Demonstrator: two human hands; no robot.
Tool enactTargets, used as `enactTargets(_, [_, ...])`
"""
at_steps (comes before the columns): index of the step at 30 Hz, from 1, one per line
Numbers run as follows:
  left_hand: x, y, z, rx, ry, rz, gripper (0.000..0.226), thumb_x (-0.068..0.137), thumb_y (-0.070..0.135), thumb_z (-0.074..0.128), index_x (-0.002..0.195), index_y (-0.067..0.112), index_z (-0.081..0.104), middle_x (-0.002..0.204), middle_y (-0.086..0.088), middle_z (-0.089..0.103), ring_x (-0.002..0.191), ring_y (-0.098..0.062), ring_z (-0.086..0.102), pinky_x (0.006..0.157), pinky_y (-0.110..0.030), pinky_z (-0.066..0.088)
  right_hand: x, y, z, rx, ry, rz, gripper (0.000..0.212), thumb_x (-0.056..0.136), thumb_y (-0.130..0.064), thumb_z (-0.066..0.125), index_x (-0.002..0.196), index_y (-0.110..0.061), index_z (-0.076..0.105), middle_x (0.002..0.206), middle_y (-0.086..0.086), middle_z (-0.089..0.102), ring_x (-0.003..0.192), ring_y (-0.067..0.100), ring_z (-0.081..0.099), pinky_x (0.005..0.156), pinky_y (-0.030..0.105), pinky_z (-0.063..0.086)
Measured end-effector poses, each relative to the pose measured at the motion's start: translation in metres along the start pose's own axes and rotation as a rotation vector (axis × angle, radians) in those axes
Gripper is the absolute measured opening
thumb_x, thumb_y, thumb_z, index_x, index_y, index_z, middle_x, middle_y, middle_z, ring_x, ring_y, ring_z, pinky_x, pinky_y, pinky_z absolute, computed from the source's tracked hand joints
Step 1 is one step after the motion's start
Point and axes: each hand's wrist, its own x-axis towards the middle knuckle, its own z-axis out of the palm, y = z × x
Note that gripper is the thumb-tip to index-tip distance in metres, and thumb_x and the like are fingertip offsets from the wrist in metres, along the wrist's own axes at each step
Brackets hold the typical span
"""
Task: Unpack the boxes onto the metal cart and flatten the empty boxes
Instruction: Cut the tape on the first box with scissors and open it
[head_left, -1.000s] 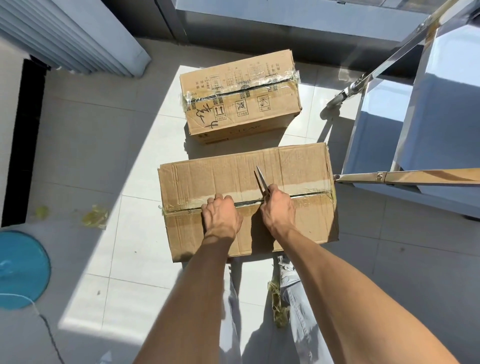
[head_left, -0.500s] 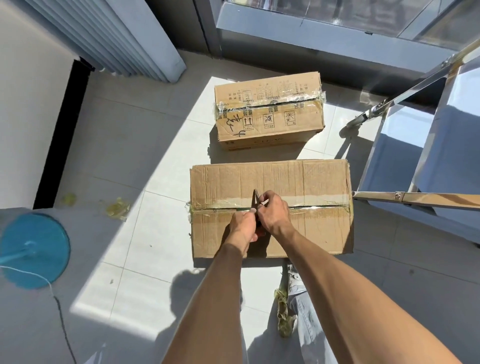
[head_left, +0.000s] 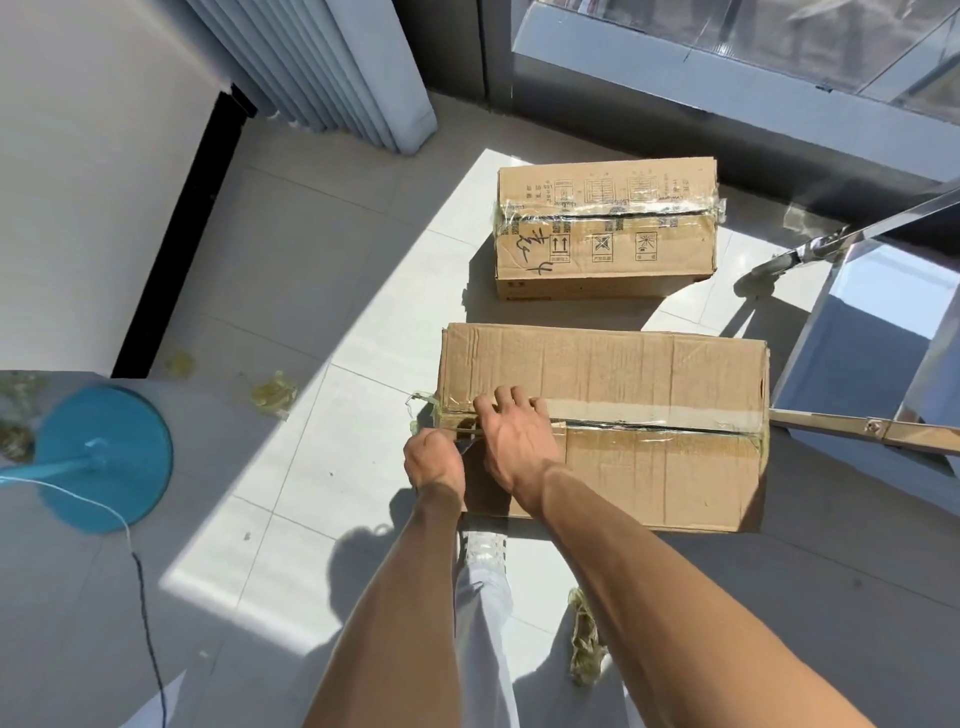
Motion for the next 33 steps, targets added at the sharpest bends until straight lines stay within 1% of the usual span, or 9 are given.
enactTargets(4, [0.018, 0.005, -0.004, -0.142, 0.033, 0.016, 0.020, 0.079, 0.001, 0.043, 0.083, 0.008, 0.061, 0.105, -0.022, 0.066, 0.093, -0.034, 0.061, 0.091, -0.048, 0.052, 0.009, -0.006, 0.008, -0.060, -0.031, -0.062, 0.039, 0.095, -0.006, 0.040, 0.133, -0.015, 0.045, 0.126, 0.012, 0.054, 0.122, 0.031, 0.046, 0.096, 0.044, 0.042])
enactTargets(6, [0.024, 0.008, -0.006, -0.216, 0.099, -0.006, 0.022, 0.090, 0.019, 0.043, 0.096, 0.005, 0.059, 0.114, -0.026, 0.062, 0.096, -0.034, 0.058, 0.096, -0.052, 0.048, 0.015, -0.006, 0.010, -0.037, -0.033, -0.096, 0.034, 0.098, -0.006, 0.036, 0.129, -0.014, 0.047, 0.118, 0.010, 0.059, 0.114, 0.029, 0.051, 0.086, 0.041, 0.048])
enactTargets(8, [0.030, 0.007, -0.009, -0.198, 0.179, -0.050, 0.043, 0.097, 0.035, 0.034, 0.111, 0.003, 0.057, 0.122, -0.024, 0.059, 0.110, -0.038, 0.056, 0.103, -0.050, 0.042, 0.022, -0.004, 0.014, -0.040, -0.039, -0.141, 0.031, 0.100, -0.006, 0.033, 0.126, -0.013, 0.049, 0.112, 0.009, 0.060, 0.103, 0.027, 0.055, 0.080, 0.039, 0.049])
enactTargets(10, [0.036, 0.000, -0.012, 0.006, 0.207, -0.054, 0.043, 0.101, 0.029, 0.030, 0.120, 0.000, 0.056, 0.127, -0.023, 0.057, 0.116, -0.039, 0.054, 0.102, -0.039, 0.039, 0.031, -0.002, 0.018, -0.054, -0.018, -0.155, 0.030, 0.101, -0.007, 0.033, 0.123, -0.010, 0.054, 0.114, 0.010, 0.054, 0.100, 0.027, 0.055, 0.079, 0.039, 0.051])
enactTargets(14, [0.031, -0.019, -0.004, 0.479, 0.102, 0.115, 0.029, 0.093, 0.012, 0.047, 0.118, 0.008, 0.061, 0.117, -0.018, 0.063, 0.111, -0.035, 0.058, 0.084, -0.034, 0.044, 0.043, -0.001, 0.027, -0.097, -0.009, -0.211, 0.030, 0.102, -0.012, 0.034, 0.114, -0.008, 0.062, 0.113, 0.010, 0.057, 0.097, 0.024, 0.058, 0.077, 0.036, 0.050])
enactTargets(18, [0.030, -0.038, 0.008, 0.676, 0.030, 0.290, 0.033, 0.088, 0.012, 0.051, 0.120, 0.016, 0.061, 0.114, -0.012, 0.053, 0.102, -0.031, 0.060, 0.077, -0.032, 0.046, 0.049, 0.000, 0.030, -0.180, 0.010, -0.287, 0.027, 0.101, -0.011, 0.037, 0.113, -0.008, 0.061, 0.113, 0.012, 0.056, 0.097, 0.026, 0.059, 0.068, 0.037, 0.050])
enactTargets(23, [0.017, -0.051, 0.022, 1.095, 0.044, 0.525, 0.040, 0.088, 0.024, 0.055, 0.125, 0.011, 0.048, 0.127, -0.010, 0.044, 0.115, -0.025, 0.048, 0.087, -0.036, 0.044, 0.044, 0.001, 0.034, -0.198, -0.014, -0.284, 0.026, 0.101, -0.017, 0.039, 0.109, -0.010, 0.062, 0.113, 0.011, 0.055, 0.096, 0.027, 0.060, 0.065, 0.036, 0.047])
enactTargets(25, [0.013, -0.052, 0.026, 1.166, 0.031, 0.558, 0.041, 0.088, 0.025, 0.053, 0.127, 0.012, 0.047, 0.132, -0.011, 0.040, 0.117, -0.025, 0.045, 0.089, -0.035, 0.043, 0.041, 0.006, 0.032, -0.175, -0.019, -0.263, 0.030, 0.102, -0.024, 0.038, 0.107, -0.010, 0.064, 0.113, 0.011, 0.055, 0.095, 0.029, 0.062, 0.065, 0.036, 0.047])
enactTargets(33, [-0.006, -0.051, 0.048, 1.293, 0.032, 0.652, 0.047, 0.083, 0.027, 0.059, 0.127, 0.010, 0.050, 0.143, -0.017, 0.037, 0.129, -0.029, 0.037, 0.100, -0.039, 0.037, 0.016, 0.045, 0.036, -0.253, -0.020, -0.156, 0.027, 0.096, -0.011, 0.041, 0.113, -0.010, 0.061, 0.114, 0.009, 0.054, 0.099, 0.027, 0.059, 0.060, 0.033, 0.038])
